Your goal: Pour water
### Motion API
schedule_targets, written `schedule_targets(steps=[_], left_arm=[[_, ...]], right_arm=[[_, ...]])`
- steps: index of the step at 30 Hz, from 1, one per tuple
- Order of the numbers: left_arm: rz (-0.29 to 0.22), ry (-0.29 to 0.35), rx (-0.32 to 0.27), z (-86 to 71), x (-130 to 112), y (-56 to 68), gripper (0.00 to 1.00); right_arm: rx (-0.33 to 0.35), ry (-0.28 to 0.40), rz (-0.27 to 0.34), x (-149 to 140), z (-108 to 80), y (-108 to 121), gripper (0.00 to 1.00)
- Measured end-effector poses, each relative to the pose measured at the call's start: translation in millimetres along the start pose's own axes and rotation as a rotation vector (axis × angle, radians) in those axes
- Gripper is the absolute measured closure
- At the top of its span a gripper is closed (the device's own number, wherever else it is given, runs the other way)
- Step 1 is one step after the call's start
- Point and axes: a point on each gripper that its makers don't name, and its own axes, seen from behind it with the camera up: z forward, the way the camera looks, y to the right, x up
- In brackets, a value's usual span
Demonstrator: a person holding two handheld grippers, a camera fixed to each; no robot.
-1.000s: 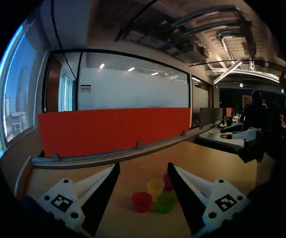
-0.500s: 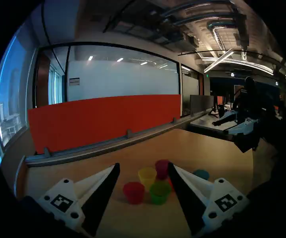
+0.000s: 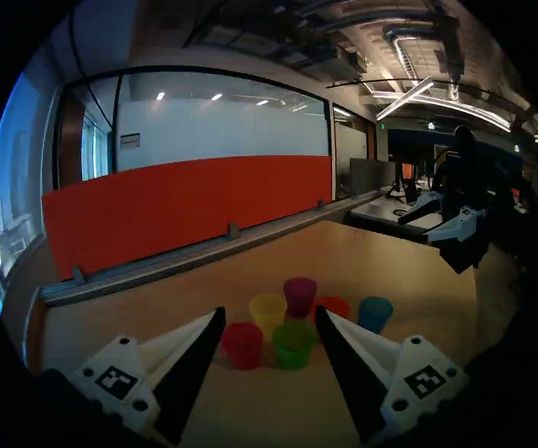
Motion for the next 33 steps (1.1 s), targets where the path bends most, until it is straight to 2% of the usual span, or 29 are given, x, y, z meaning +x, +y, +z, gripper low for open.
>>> schedule_targets(steps=[18,33], left_arm=[[0.032,-0.115,-0.067,29.2,-49,20.9,0.11],[0.039,-0.207,-0.112,53.8,-86,29.9,0.11]], right_arm=[[0.02,-0.056,-0.01,-24,6.7,-5,0.01],[0.033,-0.068,0.009,-33,12.3,-6,0.01]])
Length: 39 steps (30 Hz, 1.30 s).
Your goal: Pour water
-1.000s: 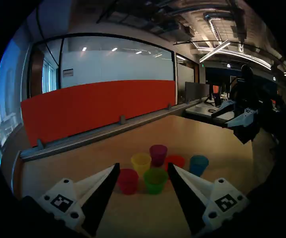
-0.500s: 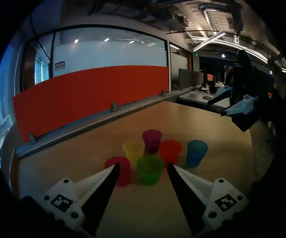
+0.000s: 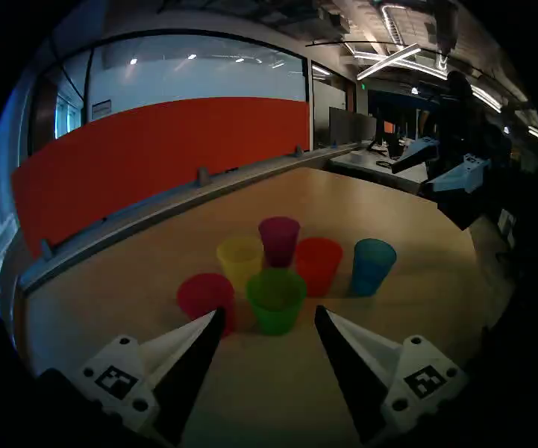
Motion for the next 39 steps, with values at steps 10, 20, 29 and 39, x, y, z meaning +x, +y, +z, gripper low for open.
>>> schedule_targets(steps=[10,20,29,39], left_arm=[[0.005,-0.043,-0.024,18.1,-16,3.4,0.11],[0.009,-0.082,-0.034,31.6,-27,4.5,0.11],[0.008,-0.109,-0.038,48.0,-35,2.9,0.11],[0.019,-0.122,-0.05,66.2,-37,5.3,0.11]], right_arm=[[0.004,-0.017,0.007,-10,5.3,0,0.01],[0.007,-0.04,0.008,-23,11.2,-1,0.01],[0.008,-0.053,0.011,-30,13.6,1,0.01],[0.005,-0.062,0.018,-34,14.0,5,0.01]])
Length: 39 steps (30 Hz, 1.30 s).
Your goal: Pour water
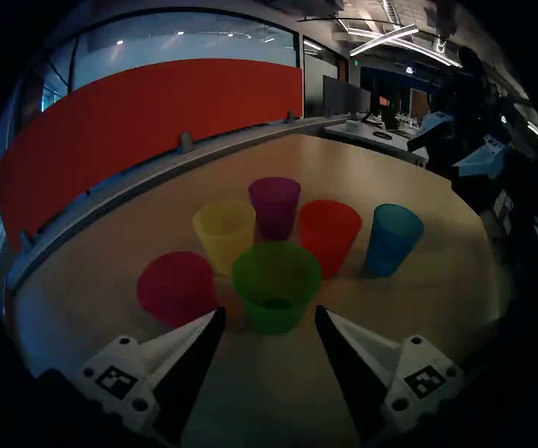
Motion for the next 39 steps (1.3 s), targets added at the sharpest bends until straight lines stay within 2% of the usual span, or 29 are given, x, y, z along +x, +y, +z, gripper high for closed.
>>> schedule_targets(steps=[24,34,39], left_arm=[[0.016,-0.004,-0.029,34.5,10,5.5,0.11],[0.027,-0.016,-0.017,41.0,10,4.5,0.11],[0.024,-0.016,-0.009,42.8,11,3.7,0.15]], right_arm=[[-0.004,-0.013,0.017,-6,2.8,5,0.01],[-0.004,-0.013,0.02,-5,1.7,6,0.01],[-0.003,-0.012,0.021,-6,0.8,6,0.01]])
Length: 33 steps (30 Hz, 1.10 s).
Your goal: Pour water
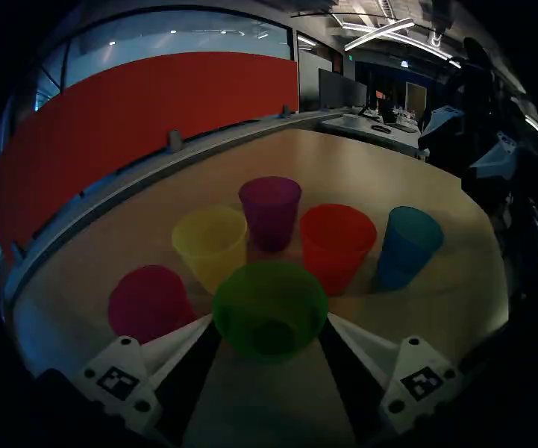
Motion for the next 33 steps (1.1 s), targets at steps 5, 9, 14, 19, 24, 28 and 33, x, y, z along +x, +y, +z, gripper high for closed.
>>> schedule_targets(steps=[5,9,14,19,24,28,33], left_arm=[[-0.019,0.005,-0.008,-2.2,3,-0.3,0.16],[-0.03,0.025,-0.009,-7.1,8,-2.7,0.16],[-0.034,0.046,-0.003,-15.9,15,-6.0,0.16],[-0.034,0.073,0.002,-26.6,21,-6.5,0.16],[-0.025,0.111,0.012,-37.0,29,-6.3,0.16],[-0.023,0.141,0.023,-45.0,37,-8.2,0.16],[-0.041,0.176,0.02,-54.4,46,-8.4,0.15]], right_arm=[[0.0,-0.002,0.002,-1,0.4,0,0.01],[0.002,0.0,0.004,-2,1.4,-1,0.01],[0.004,-0.002,0.003,-3,4.1,-3,0.01],[0.008,-0.004,-0.003,-4,6.3,-7,0.01],[0.007,-0.006,-0.012,-6,8.2,-8,0.01],[0.007,-0.009,-0.016,-7,9.6,-10,0.01],[0.006,-0.012,-0.021,-10,11.1,-10,0.01]])
